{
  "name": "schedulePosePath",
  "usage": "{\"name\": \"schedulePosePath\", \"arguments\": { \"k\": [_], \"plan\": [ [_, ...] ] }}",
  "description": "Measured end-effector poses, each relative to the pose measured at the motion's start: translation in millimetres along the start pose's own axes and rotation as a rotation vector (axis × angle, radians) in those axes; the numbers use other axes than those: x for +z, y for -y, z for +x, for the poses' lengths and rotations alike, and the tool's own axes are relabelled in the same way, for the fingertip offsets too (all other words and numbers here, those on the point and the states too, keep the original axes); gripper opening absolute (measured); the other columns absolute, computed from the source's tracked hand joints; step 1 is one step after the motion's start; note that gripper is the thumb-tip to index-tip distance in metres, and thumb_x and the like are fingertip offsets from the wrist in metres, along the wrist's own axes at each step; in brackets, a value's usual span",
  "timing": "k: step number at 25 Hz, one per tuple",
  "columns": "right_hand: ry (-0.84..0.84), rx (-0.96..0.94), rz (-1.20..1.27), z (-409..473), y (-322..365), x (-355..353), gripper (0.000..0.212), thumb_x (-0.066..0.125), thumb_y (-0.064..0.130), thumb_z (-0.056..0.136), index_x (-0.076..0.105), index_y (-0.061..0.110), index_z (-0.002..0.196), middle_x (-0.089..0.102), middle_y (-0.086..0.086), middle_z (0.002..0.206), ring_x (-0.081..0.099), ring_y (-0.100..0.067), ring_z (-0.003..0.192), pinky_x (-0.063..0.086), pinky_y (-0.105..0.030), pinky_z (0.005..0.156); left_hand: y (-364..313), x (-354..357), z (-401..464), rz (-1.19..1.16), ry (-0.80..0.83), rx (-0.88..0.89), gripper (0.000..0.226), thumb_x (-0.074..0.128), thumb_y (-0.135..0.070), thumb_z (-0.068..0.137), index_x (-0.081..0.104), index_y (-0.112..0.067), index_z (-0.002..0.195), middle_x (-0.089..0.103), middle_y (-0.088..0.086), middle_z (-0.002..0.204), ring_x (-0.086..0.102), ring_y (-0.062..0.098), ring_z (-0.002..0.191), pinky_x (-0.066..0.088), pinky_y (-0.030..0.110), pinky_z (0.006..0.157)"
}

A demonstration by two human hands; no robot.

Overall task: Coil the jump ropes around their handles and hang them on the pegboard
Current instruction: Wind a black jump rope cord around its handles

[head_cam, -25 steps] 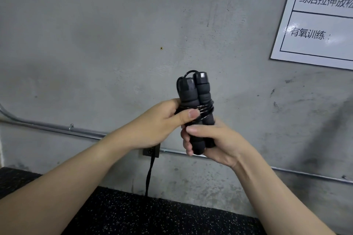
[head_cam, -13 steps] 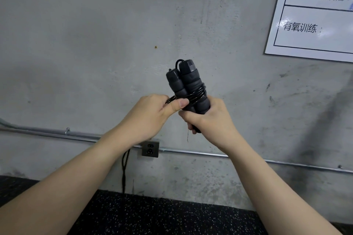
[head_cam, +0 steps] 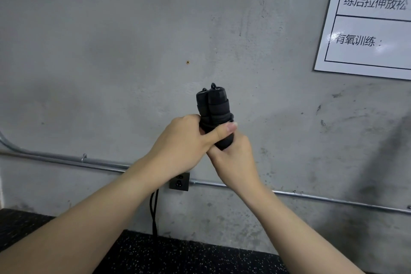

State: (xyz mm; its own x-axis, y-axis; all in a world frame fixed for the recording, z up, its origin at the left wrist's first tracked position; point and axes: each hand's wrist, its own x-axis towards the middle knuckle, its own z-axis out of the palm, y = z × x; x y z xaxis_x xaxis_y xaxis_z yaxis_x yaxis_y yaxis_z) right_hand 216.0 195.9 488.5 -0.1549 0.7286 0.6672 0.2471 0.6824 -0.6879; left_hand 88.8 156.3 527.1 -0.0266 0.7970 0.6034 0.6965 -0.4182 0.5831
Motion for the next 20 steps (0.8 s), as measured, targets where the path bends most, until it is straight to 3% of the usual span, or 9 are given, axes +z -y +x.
{"name": "schedulePosePath", "arguments": {
  "k": [2,3,5,6,9,10,13,17,20],
  "plan": [
    [0.238,0.027,0.059,4,6,-15,0.019,0.069,0.028,0.081,0.067,0.010,0.086,0.066,-0.016,0.072,0.058,-0.023,0.062,0.048,-0.042,0.059,3,-14,3,-0.087,0.116,0.059,0.071,0.050,-0.090,0.068,0.071,-0.024,0.082,0.073,-0.001,0.073,0.066,0.008,0.067,0.051,0.029,0.064],
    [0.418,0.065,0.225,4,9,-24,0.026,0.070,0.029,0.079,0.064,0.005,0.086,0.065,-0.020,0.074,0.060,-0.026,0.066,0.048,-0.043,0.062,2,-22,3,-0.136,0.200,0.106,0.064,0.052,-0.084,0.070,0.071,-0.025,0.086,0.075,0.000,0.079,0.070,0.010,0.073,0.052,0.026,0.068],
    [0.683,0.107,0.513,2,19,-34,0.029,0.072,0.026,0.075,0.063,0.004,0.091,0.065,-0.016,0.078,0.064,-0.028,0.075,0.051,-0.042,0.071,-4,-34,0,-0.222,0.335,0.176,0.059,0.059,-0.074,0.074,0.071,-0.022,0.096,0.077,0.006,0.088,0.072,0.021,0.081,0.056,0.033,0.077],
    [0.706,0.059,0.536,2,21,-36,0.029,0.072,0.024,0.073,0.064,0.006,0.095,0.067,-0.011,0.080,0.066,-0.027,0.081,0.053,-0.039,0.077,-8,-37,-2,-0.251,0.371,0.189,0.060,0.063,-0.072,0.074,0.069,-0.018,0.097,0.075,0.010,0.086,0.070,0.024,0.074,0.055,0.038,0.073],
    [0.537,-0.061,0.444,10,26,-33,0.029,0.070,0.021,0.068,0.071,0.014,0.096,0.073,-0.006,0.086,0.067,-0.022,0.089,0.054,-0.046,0.081,-21,-52,-4,-0.071,0.259,0.101,0.071,0.059,-0.090,0.053,0.060,-0.021,0.070,0.056,-0.006,0.054,0.048,0.007,0.051,0.039,0.024,0.055],
    [0.463,-0.069,0.416,13,27,-33,0.028,0.071,0.021,0.068,0.072,0.014,0.095,0.073,-0.008,0.088,0.065,-0.027,0.088,0.049,-0.055,0.078,-25,-57,-4,0.046,0.185,0.049,0.079,0.054,-0.098,0.044,0.052,-0.021,0.059,0.045,-0.011,0.046,0.040,0.006,0.046,0.033,0.025,0.052],
    [0.371,-0.074,0.396,16,35,-35,0.026,0.071,0.021,0.067,0.071,0.012,0.091,0.072,-0.009,0.086,0.061,-0.029,0.085,0.040,-0.052,0.075,-35,-67,-7,0.205,0.016,-0.025,0.099,0.039,-0.113,0.028,0.037,-0.017,0.056,0.032,-0.011,0.043,0.032,0.014,0.047,0.026,0.031,0.054],
    [0.365,-0.025,0.313,16,42,-44,0.023,0.068,0.015,0.068,0.067,0.008,0.090,0.069,-0.010,0.078,0.074,-0.029,0.078,0.047,-0.052,0.071,-50,-67,-15,0.353,-0.059,0.034,0.088,0.033,-0.103,0.042,0.040,-0.017,0.061,0.041,-0.007,0.049,0.040,0.015,0.050,0.030,0.032,0.052],
    [0.319,0.021,0.216,15,41,-51,0.024,0.066,0.011,0.072,0.065,0.008,0.095,0.072,-0.011,0.083,0.067,-0.023,0.062,0.046,-0.034,0.056,-50,-63,-18,0.379,-0.076,0.085,0.080,0.033,-0.096,0.053,0.047,-0.018,0.066,0.048,-0.007,0.052,0.047,0.012,0.052,0.033,0.031,0.051]
  ]
}}
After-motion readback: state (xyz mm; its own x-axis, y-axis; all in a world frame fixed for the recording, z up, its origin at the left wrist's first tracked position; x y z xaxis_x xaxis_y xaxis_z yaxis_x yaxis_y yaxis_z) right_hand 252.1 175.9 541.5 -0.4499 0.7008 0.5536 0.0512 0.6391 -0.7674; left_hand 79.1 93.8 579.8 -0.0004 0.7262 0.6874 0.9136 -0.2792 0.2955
